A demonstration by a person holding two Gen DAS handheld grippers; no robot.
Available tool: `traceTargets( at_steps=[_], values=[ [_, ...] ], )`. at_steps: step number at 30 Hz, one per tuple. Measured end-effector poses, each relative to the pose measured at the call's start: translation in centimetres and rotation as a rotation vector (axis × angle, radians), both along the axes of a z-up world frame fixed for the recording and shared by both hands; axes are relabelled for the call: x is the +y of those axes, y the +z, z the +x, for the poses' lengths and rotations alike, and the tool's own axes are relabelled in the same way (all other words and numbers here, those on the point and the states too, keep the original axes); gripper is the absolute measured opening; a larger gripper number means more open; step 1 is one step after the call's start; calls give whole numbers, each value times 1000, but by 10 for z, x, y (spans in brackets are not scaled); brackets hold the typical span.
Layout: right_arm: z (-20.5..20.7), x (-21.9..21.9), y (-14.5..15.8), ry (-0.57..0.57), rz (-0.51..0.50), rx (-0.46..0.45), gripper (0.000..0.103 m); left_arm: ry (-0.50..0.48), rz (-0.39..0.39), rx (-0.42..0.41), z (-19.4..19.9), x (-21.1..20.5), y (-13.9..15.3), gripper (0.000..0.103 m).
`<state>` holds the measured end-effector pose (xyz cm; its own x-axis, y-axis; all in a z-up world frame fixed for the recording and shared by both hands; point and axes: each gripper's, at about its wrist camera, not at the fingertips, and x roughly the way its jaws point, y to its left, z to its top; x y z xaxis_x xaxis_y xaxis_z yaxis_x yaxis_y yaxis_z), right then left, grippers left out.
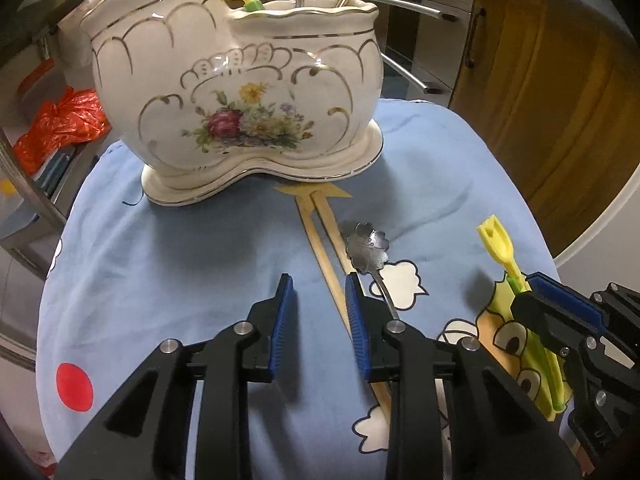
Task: Organize utensils
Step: 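Grasp a second yellow plastic utensil with the right tool while the left tool approaches a chopstick, then grasp a fourth wooden chopstick with the left tool and lift both utensils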
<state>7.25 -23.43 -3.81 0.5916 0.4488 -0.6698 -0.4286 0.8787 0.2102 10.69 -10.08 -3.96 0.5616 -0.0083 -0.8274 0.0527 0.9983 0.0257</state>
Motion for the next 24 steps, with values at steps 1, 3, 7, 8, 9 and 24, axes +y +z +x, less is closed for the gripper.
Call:
traceTargets(
  at_steps=[1, 3, 7, 8, 9, 24],
  values=[
    [0, 0, 0, 1, 1, 0, 10, 2, -12, 18, 0, -1, -1, 27],
    [0, 0, 0, 5, 5, -2, 10, 3, -1, 17, -1, -6, -1, 27],
    [-1, -1, 0, 6, 12, -1, 10, -4, 0, 21, 7, -6, -1, 25],
    [-1, -1, 0, 6, 13, -1, 10, -15, 3, 19, 9, -6, 0, 22],
    [-1, -1, 0, 5, 13, -1, 10, -26, 12, 17, 13, -9, -3, 13],
    [1, 15, -13, 51, -78, 92, 10, -219, 39, 84, -12, 11, 3, 7]
  ],
)
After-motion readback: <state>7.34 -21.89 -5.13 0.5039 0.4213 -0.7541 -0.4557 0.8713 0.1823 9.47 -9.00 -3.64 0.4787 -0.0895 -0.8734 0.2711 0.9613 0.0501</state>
